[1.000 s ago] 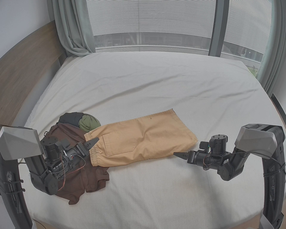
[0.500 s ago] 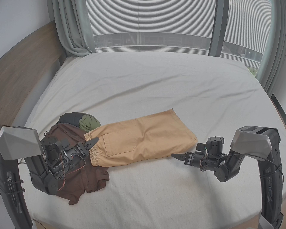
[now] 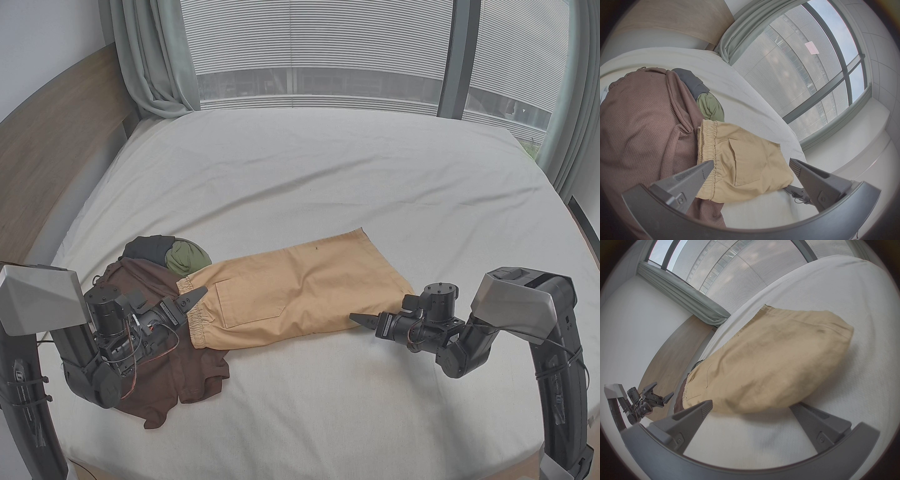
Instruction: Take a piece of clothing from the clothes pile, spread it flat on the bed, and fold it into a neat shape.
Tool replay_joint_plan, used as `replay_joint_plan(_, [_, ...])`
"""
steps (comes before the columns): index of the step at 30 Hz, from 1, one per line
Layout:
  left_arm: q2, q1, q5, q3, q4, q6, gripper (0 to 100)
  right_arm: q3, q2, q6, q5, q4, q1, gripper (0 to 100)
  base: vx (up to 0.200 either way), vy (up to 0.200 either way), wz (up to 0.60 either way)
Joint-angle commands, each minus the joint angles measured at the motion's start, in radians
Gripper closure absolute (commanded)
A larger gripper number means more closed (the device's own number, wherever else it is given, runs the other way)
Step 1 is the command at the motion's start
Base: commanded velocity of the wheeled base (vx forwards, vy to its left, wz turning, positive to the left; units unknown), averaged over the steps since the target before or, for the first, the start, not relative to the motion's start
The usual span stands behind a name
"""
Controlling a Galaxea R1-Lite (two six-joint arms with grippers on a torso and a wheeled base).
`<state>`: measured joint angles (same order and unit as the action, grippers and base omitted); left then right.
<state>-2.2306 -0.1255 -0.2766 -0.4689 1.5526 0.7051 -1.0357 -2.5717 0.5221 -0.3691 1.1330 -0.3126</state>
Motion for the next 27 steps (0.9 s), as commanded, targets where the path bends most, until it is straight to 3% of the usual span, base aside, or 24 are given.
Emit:
replay_joint_plan(1, [0.002, 0.000, 0.000, 0.000, 0.001, 0.001, 0, -0.081, -0.053, 0.010, 0.021, -0.016, -0.016, 0, 0.000, 0.000, 0.00])
replay_joint_plan(9, [0.002, 0.000, 0.000, 0.000, 0.001, 0.001, 0, -0.155, -0.071, 0.070, 0.050, -0.032, -0.040, 0, 0.000, 0.000, 0.00])
replay_joint_plan(23, [0.002, 0.000, 0.000, -0.002, 0.001, 0.001, 0, -0.205, -0.117, 0.078, 0.091, -0.019, -0.045, 0, 0.000, 0.000, 0.00])
replay_joint_plan(24, [0.000, 0.000, 0.000, -0.002, 0.001, 0.002, 0, -0.205, -0.120, 0.078, 0.091, -0.018, -0.043, 100, 0.000, 0.000, 0.00])
replay_joint_plan(27, [-0.001, 0.000, 0.000, 0.000, 0.001, 0.002, 0, -0.205, -0.120, 0.078, 0.091, -0.018, -0.043, 100, 0.000, 0.000, 0.00])
